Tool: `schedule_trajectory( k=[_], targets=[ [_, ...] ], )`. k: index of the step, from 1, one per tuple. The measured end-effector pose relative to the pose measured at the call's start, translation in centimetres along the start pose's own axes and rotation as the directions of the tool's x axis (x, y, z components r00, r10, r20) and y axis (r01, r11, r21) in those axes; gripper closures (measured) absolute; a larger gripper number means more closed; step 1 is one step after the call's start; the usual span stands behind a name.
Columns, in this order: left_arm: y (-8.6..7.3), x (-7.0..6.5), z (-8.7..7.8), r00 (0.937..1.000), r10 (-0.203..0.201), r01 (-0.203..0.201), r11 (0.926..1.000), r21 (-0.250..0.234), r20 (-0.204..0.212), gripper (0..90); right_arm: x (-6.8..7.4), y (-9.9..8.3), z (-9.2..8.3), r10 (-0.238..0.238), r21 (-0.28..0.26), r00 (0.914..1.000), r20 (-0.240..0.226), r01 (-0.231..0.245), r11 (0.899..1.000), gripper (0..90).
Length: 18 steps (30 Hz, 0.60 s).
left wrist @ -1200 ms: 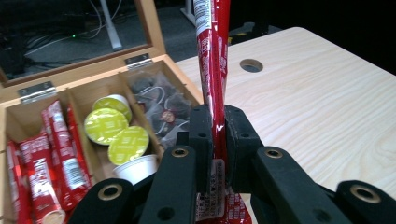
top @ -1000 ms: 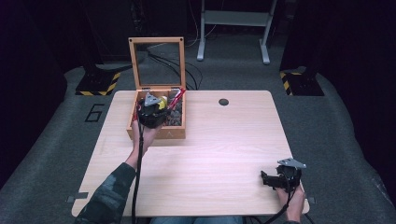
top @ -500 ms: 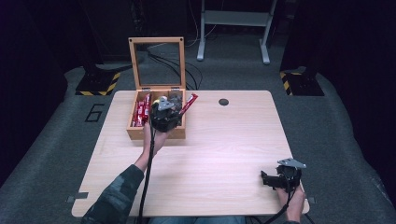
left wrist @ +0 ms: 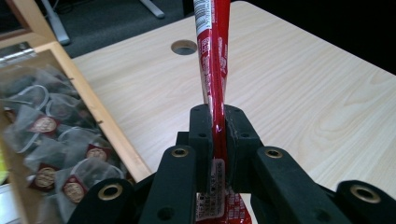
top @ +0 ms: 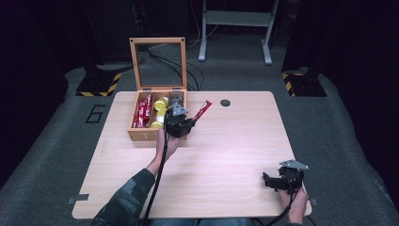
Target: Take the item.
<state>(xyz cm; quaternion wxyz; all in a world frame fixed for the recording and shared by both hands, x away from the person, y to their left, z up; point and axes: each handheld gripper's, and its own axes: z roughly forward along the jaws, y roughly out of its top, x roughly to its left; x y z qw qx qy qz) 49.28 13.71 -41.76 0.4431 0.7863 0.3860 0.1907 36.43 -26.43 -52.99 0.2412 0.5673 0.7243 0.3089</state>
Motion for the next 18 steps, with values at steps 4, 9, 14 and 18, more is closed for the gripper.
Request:
schedule_trajectory(
  k=[4, 9, 14, 18],
  targets=[
    [-0.4, -0.5, 0.8, 0.9999, 0.001, -0.001, 0.9998, 0.018, 0.013, 82.2, 0.0, 0.0, 0.0, 0.0, 0.0, 1.0, 0.0, 0.0, 1.0, 1.1],
    [-0.9, -1.3, 1.8, 0.9997, 0.003, -0.004, 0.9995, 0.031, 0.024, 82.2, 0.0, 0.0, 0.0, 0.0, 0.0, 1.0, 0.0, 0.0, 1.0, 1.2],
    [-1.4, -1.8, 2.7, 0.9992, 0.005, -0.007, 0.9988, 0.048, 0.04, 82.2, 0.0, 0.0, 0.0, 0.0, 0.0, 1.0, 0.0, 0.0, 1.0, 1.2],
    [-2.0, -2.3, 3.6, 0.999, -0.001, -0.002, 0.9981, 0.061, 0.045, 82.2, 0.0, 0.0, 0.0, 0.0, 0.0, 1.0, 0.0, 0.0, 1.0, 1.2]
  ],
)
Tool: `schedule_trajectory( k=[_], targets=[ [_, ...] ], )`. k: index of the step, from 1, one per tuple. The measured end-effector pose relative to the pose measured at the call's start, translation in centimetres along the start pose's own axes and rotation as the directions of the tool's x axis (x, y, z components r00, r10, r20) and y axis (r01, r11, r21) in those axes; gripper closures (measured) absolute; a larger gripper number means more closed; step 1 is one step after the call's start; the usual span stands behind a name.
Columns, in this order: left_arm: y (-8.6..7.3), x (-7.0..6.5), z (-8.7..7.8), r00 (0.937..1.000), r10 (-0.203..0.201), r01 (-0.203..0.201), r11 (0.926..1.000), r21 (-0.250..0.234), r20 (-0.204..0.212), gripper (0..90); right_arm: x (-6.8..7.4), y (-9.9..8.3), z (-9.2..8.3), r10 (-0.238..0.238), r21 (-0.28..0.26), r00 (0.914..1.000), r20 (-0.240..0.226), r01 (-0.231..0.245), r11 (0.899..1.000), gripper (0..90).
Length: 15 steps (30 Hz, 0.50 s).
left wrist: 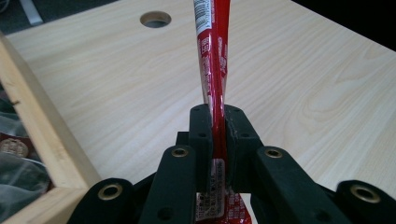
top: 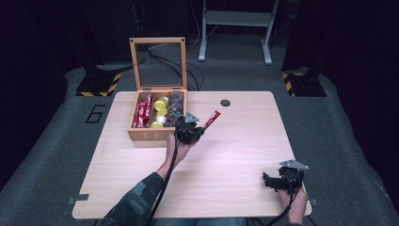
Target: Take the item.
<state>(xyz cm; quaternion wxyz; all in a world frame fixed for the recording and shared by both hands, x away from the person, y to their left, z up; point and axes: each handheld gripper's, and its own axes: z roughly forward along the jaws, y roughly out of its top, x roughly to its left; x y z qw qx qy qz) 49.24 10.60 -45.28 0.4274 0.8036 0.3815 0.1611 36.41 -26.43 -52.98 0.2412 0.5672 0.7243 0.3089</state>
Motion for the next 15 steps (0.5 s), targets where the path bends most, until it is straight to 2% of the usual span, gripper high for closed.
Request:
schedule_trajectory(
  k=[1, 8, 11, 15],
  targets=[
    [-0.1, -0.1, 0.1, 1.0, -0.008, 0.008, 1.0, -0.005, 0.003, 82.2, 0.0, 0.0, 0.0, -0.001, 0.0, 1.0, 0.0, 0.001, 1.0, 1.2],
    [-0.8, -0.7, 1.2, 0.9999, 0.007, -0.008, 0.9997, 0.024, 0.015, 82.2, 0.0, 0.0, 0.0, 0.0, 0.0, 1.0, 0.0, 0.0, 1.0, 1.2],
    [-1.5, -1.1, 2.0, 0.9997, 0.003, -0.004, 0.9988, 0.048, 0.024, 82.2, 0.0, 0.0, 0.0, -0.005, 0.0, 1.0, -0.001, 0.005, 1.0, 1.2],
    [-2.0, -1.1, 2.6, 0.9996, -0.001, 0.0, 0.9984, 0.056, 0.028, 82.2, 0.0, 0.0, 0.0, -0.006, -0.002, 1.0, -0.001, 0.006, 1.0, 1.3]
  ],
)
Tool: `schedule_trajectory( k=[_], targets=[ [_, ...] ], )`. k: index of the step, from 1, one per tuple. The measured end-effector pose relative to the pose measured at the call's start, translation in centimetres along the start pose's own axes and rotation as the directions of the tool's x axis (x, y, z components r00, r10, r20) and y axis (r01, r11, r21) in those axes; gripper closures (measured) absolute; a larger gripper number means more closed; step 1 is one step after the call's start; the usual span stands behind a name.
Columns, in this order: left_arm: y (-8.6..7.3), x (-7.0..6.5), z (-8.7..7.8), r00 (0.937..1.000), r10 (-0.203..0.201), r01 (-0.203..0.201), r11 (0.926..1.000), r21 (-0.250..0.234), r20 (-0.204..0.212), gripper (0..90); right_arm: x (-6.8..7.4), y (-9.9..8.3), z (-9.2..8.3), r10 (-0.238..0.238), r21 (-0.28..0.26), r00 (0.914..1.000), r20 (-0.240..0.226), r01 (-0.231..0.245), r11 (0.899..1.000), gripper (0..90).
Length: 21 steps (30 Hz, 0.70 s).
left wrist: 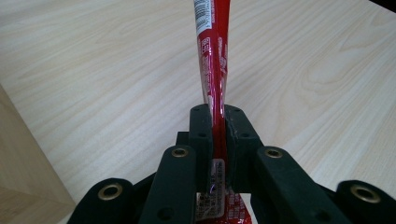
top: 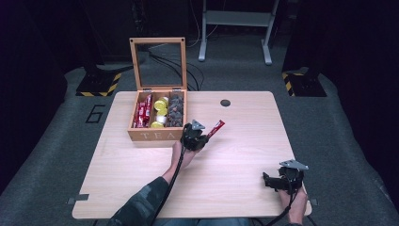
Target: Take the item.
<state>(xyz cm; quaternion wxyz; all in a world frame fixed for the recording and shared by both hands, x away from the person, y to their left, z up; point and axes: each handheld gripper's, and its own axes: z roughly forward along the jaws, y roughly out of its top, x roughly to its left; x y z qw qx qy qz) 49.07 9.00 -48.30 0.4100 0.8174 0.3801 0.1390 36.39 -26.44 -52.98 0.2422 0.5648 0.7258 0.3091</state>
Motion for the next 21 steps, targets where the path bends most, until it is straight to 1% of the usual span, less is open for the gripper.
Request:
schedule_trajectory(
  k=[4, 5, 6, 7, 8, 13, 14, 18, 21],
  targets=[
    [-0.3, 0.2, 0.4, 1.0, -0.006, 0.006, 0.9999, 0.013, -0.005, 82.2, 0.0, 0.0, 0.0, 0.001, 0.001, 1.0, 0.0, -0.001, 1.0, 1.3],
    [-0.4, 0.3, 0.5, 1.0, -0.002, 0.002, 0.9998, 0.02, -0.008, 82.2, 0.0, 0.0, 0.0, 0.001, 0.001, 1.0, 0.0, -0.001, 1.0, 1.3],
    [-0.5, 0.3, 0.6, 0.9999, -0.016, 0.016, 0.9997, 0.019, -0.007, 82.2, 0.0, 0.0, 0.0, 0.001, 0.001, 1.0, 0.001, -0.001, 1.0, 1.3],
    [-0.6, 0.4, 0.7, 0.9998, -0.017, 0.017, 0.9996, 0.022, -0.007, 82.2, 0.0, 0.0, 0.0, 0.001, 0.001, 1.0, 0.001, -0.001, 1.0, 1.3],
    [-0.8, 0.3, 1.0, 0.9998, -0.02, 0.02, 0.9992, 0.035, -0.006, 82.2, 0.0, 0.0, 0.0, -0.001, 0.0, 1.0, 0.001, 0.001, 1.0, 1.3],
    [-1.2, 0.1, 1.5, 0.9999, -0.015, 0.015, 0.9984, 0.054, -0.004, 82.2, 0.0, 0.0, 0.0, 0.0, 0.0, 1.0, 0.002, 0.0, 1.0, 1.3],
    [-1.3, 0.1, 1.6, 1.0, -0.008, 0.009, 0.9982, 0.06, -0.003, 82.1, 0.0, 0.0, 0.0, 0.0, 0.001, 1.0, 0.001, 0.0, 1.0, 1.3],
    [-1.5, 0.0, 2.0, 0.9999, -0.013, 0.014, 0.9978, 0.065, -0.006, 81.9, 0.0, 0.0, 0.0, 0.001, 0.001, 1.0, 0.001, -0.001, 1.0, 1.3],
    [-1.6, -0.1, 2.1, 0.9999, -0.01, 0.01, 0.9976, 0.069, -0.008, 81.9, 0.0, 0.0, 0.0, 0.0, 0.0, 1.0, 0.002, 0.0, 1.0, 1.3]
  ],
)
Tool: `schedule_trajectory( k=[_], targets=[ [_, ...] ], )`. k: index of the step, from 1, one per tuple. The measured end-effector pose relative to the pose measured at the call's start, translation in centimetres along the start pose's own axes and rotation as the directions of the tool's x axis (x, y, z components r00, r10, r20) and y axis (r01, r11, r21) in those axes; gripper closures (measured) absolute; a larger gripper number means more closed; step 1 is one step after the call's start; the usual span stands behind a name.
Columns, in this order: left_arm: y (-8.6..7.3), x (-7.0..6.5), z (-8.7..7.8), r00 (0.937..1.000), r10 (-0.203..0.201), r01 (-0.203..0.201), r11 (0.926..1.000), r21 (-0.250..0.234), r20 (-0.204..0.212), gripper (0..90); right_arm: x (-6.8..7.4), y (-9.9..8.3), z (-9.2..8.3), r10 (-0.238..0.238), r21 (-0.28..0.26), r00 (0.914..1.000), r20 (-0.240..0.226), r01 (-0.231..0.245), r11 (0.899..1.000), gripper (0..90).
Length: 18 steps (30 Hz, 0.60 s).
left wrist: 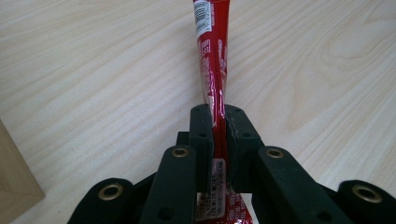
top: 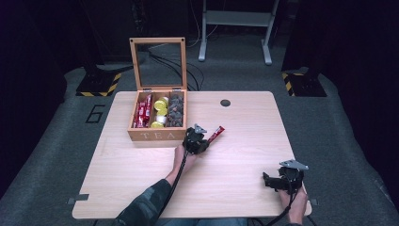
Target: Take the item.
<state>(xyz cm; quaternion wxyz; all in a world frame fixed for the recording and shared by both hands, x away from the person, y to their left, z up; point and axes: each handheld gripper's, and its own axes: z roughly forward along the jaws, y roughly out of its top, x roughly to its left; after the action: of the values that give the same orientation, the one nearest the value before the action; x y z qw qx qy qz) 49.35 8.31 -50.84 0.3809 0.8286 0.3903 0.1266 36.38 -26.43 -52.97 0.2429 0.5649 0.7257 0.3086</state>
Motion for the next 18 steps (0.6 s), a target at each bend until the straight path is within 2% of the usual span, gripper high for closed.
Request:
schedule_trajectory(
  k=[4, 6, 10, 14, 18],
  targets=[
    [-0.24, -0.18, 0.32, 1.0, 0.001, -0.001, 0.9999, 0.011, -0.003, 81.9, -0.02, 0.0, 0.01, 0.0, -0.001, 1.0, -0.002, 0.0, 1.0, 1.4],
    [-0.27, -0.12, 0.39, 0.9999, 0.015, -0.015, 0.9996, 0.024, -0.004, 81.8, -0.02, 0.0, 0.02, -0.001, 0.0, 1.0, -0.001, 0.001, 1.0, 1.4],
    [-0.27, -0.15, 0.49, 1.0, -0.004, 0.004, 0.9999, 0.011, -0.005, 80.7, -0.03, 0.01, 0.02, 0.001, 0.002, 1.0, -0.002, -0.001, 1.0, 1.4],
    [-0.24, -0.22, 0.37, 1.0, 0.001, -0.001, 1.0, 0.009, -0.009, 73.3, -0.01, 0.01, 0.03, 0.003, 0.0, 1.0, -0.002, -0.003, 1.0, 1.4],
    [-0.23, -0.12, 0.1, 1.0, -0.006, 0.006, 1.0, 0.005, 0.004, 59.7, -0.02, 0.01, 0.02, 0.001, 0.001, 1.0, -0.002, -0.001, 1.0, 1.4]
  ],
)
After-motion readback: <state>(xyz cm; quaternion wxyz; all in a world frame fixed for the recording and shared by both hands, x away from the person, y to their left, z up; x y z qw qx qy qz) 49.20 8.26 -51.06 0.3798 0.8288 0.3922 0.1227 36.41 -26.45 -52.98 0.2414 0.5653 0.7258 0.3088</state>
